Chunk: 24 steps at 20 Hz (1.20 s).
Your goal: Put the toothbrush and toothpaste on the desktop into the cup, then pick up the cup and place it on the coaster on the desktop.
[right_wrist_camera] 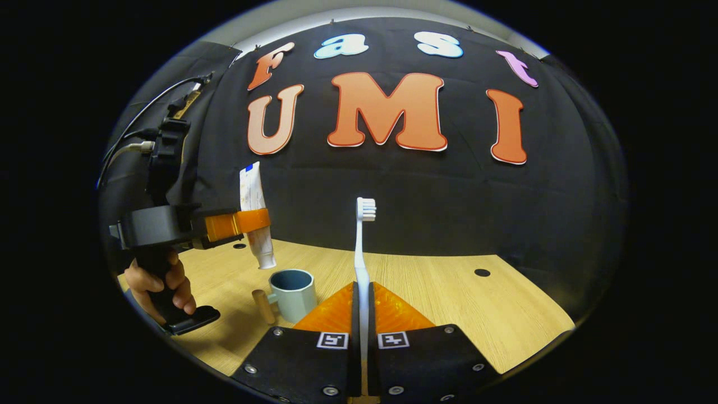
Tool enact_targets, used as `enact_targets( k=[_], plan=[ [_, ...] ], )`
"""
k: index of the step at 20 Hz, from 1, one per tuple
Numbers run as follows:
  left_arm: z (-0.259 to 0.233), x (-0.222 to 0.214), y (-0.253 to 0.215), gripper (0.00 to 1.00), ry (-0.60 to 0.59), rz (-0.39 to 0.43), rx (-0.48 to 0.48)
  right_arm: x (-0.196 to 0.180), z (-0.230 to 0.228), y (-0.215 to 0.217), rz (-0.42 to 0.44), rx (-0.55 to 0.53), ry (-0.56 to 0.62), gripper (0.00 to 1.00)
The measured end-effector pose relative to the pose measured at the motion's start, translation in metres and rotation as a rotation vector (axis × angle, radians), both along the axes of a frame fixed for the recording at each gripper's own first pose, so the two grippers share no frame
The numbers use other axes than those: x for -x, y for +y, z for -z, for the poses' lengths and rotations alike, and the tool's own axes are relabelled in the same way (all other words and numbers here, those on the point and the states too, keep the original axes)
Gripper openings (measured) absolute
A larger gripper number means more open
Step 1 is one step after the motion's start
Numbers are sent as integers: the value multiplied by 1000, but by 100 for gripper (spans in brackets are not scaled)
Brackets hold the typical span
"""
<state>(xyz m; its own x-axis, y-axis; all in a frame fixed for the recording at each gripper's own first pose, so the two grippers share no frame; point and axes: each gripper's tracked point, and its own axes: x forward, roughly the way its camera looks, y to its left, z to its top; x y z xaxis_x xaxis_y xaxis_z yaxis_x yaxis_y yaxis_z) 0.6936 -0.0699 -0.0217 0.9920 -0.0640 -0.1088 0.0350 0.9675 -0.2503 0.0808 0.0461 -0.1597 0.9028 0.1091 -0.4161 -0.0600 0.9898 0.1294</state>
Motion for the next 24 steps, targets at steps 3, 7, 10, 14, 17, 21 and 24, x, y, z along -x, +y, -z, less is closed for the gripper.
enact_targets(
  k=[3,7,10,14,17,21,24],
  plan=[
    [11,-12,-3,15,-3,15,0,-5,0,0,3,-25,-17,5],
    [32,-22,-4,15,23,32,19,-14,-5,3,-7,-46,-41,5],
    [43,-26,-8,15,27,53,12,-21,-15,4,-13,-44,-88,5],
    [60,-28,-11,15,46,82,28,-29,-24,18,-37,-77,-134,5],
    [71,-31,-14,15,48,102,-3,-41,-30,24,-32,-92,-164,5],
    [89,-33,-11,16,86,120,4,-53,-31,31,-25,-110,-179,5],
    [100,-33,-15,18,112,145,14,-60,-26,33,-15,-101,-177,5]
  ],
)
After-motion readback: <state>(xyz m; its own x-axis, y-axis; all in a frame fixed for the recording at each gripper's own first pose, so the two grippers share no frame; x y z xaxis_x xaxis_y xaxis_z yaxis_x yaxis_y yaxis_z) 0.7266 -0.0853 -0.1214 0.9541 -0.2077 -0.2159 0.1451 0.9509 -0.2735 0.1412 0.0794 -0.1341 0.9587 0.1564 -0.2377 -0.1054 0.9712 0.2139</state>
